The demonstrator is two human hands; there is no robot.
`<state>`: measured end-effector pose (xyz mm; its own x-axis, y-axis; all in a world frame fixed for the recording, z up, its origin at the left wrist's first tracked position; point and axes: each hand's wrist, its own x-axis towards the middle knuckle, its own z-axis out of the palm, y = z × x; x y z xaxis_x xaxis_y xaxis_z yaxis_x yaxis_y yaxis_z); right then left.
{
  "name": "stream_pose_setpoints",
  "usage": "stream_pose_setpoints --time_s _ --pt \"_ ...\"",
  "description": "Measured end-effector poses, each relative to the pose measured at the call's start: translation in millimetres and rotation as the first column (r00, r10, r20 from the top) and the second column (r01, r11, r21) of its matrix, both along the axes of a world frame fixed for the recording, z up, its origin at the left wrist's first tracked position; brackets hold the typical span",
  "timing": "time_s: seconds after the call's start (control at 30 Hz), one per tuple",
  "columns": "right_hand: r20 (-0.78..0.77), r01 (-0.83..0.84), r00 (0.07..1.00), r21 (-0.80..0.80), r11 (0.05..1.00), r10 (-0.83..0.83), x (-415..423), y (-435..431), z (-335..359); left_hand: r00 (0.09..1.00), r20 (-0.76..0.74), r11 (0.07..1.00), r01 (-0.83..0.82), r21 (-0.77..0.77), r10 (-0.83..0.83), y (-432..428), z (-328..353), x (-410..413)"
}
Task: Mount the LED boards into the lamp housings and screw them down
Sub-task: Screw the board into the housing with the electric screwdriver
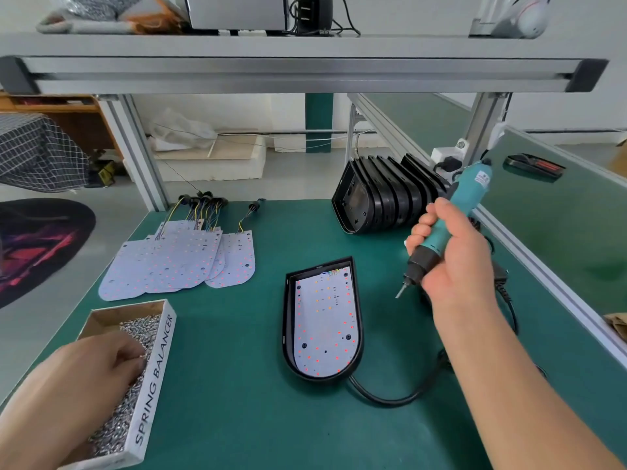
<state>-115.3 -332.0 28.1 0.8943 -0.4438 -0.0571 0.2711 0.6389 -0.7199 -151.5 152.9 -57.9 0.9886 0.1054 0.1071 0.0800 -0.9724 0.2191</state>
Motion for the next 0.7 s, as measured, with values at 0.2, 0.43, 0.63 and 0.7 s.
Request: stream_pose_setpoints --time_s 0.2,0.43,0.63,0.7 --pt "-0.031 0.028 0.999 -0.012 1.0 -0.029 -0.9 -3.2 -23.2 0.994 0.108 0.95 0.004 -0.313 0.031 -4.9 4.3 -3.9" --pt "-0.019 0.043 0.999 -0.045 0.998 -0.044 -7.2 -16.5 -29.6 0.995 0.054 0.86 -0.039 -0.509 0.078 -9.7 8.1 -7.5" --pt "-0.03 0.046 0.998 -0.057 0.997 -0.048 -5.6 -15.0 -33.7 0.998 -0.015 0.797 -0.058 -0.601 0.062 6.3 -0.6 -9.9" --pt "-0.024 0.042 0.999 -0.063 0.997 -0.043 -5.4 -14.9 -34.2 0.997 -0.01 0.792 -0.068 -0.606 0.078 14.3 -9.2 -5.9"
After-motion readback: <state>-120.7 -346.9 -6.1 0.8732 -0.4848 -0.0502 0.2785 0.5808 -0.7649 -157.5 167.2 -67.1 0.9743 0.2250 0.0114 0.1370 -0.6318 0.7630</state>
